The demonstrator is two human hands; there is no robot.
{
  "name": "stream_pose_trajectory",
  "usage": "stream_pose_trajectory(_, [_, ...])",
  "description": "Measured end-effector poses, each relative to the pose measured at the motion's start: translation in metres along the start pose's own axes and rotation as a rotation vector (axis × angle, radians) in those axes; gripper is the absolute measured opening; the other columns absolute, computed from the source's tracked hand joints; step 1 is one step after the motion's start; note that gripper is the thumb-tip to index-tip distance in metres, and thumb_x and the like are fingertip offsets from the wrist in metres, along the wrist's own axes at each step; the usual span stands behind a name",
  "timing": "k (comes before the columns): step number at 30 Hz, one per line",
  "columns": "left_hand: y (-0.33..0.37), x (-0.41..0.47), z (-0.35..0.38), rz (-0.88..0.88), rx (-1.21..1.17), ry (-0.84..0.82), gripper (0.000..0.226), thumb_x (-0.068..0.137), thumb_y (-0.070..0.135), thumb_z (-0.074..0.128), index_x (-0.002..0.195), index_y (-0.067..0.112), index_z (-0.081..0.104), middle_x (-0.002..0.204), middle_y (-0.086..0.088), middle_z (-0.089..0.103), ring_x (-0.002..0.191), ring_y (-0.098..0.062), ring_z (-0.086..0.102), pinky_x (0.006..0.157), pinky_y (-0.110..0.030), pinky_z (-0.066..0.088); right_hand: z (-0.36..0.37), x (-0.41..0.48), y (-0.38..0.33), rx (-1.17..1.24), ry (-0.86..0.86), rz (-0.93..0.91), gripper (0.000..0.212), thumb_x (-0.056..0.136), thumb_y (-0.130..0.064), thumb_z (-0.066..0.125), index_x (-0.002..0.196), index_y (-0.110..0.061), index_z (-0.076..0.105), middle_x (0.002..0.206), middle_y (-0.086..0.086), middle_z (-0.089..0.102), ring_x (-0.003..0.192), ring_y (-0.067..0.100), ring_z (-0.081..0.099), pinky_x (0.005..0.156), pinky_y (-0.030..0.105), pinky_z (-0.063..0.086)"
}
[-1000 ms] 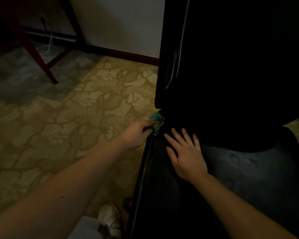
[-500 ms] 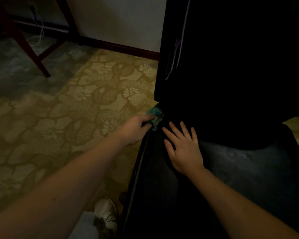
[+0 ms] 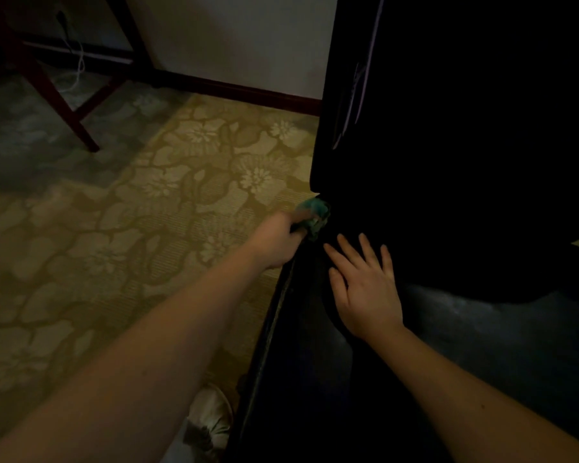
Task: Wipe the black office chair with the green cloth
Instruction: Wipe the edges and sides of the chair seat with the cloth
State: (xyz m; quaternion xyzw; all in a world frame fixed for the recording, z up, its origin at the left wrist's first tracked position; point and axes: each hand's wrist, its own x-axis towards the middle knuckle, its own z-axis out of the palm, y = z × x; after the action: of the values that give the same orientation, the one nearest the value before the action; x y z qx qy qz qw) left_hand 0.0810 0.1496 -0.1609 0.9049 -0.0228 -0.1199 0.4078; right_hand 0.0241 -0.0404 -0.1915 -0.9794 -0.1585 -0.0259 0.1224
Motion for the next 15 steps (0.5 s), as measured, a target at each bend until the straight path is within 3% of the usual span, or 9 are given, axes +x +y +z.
stream_pose_trajectory(2, [-0.012,-0.011,0.003,0.037,0.024,-0.012,0.041,0.102,0.011,0.05,0.142,0.02,0.053,0.145,0.0,0.053,0.134,-0.015,0.047,0.094,-0.006,0.032,0.001,0.0,0.0,-0.003,-0.001,-0.005,0.054,0.098,-0.046,0.016,0.146,-0.034,0.039,0.155,-0.008,0.033,0.149,0.022,0.016,0.12,0.05,0.006])
stream_pose_trajectory(4, [-0.018,-0.015,0.005,0.061,0.036,0.0,0.041,0.102,0.01,0.05,0.141,0.019,0.054,0.149,0.002,0.049,0.138,-0.013,0.042,0.099,-0.005,0.027,0.002,-0.001,0.0,-0.001,-0.001,-0.011,0.054,0.098,-0.046,0.018,0.145,-0.034,0.04,0.155,-0.008,0.034,0.148,0.022,0.017,0.119,0.05,0.007])
stream_pose_trajectory(7, [-0.008,-0.006,0.003,0.061,0.068,-0.024,0.042,0.103,0.011,0.047,0.144,0.018,0.05,0.152,0.0,0.045,0.14,-0.018,0.041,0.105,-0.016,0.033,0.0,-0.001,-0.001,0.002,0.001,-0.012,0.054,0.098,-0.046,0.018,0.145,-0.034,0.04,0.155,-0.008,0.035,0.148,0.022,0.017,0.119,0.051,0.008])
stream_pose_trajectory(12, [0.015,0.029,0.001,-0.017,0.012,-0.017,0.04,0.104,0.008,0.045,0.143,0.011,0.05,0.143,-0.013,0.053,0.128,-0.031,0.052,0.085,-0.01,0.034,-0.003,0.0,0.0,0.022,-0.018,0.003,0.057,0.096,-0.049,0.013,0.147,-0.036,0.037,0.157,-0.01,0.03,0.149,0.02,0.012,0.12,0.049,0.004])
stream_pose_trajectory(15, [0.012,0.029,-0.002,-0.026,-0.014,-0.042,0.04,0.103,0.01,0.048,0.142,0.015,0.052,0.137,-0.012,0.057,0.124,-0.03,0.056,0.084,-0.013,0.039,-0.003,0.001,0.0,0.044,-0.01,0.014,0.057,0.096,-0.048,0.015,0.146,-0.036,0.038,0.156,-0.01,0.031,0.149,0.02,0.013,0.12,0.049,0.004])
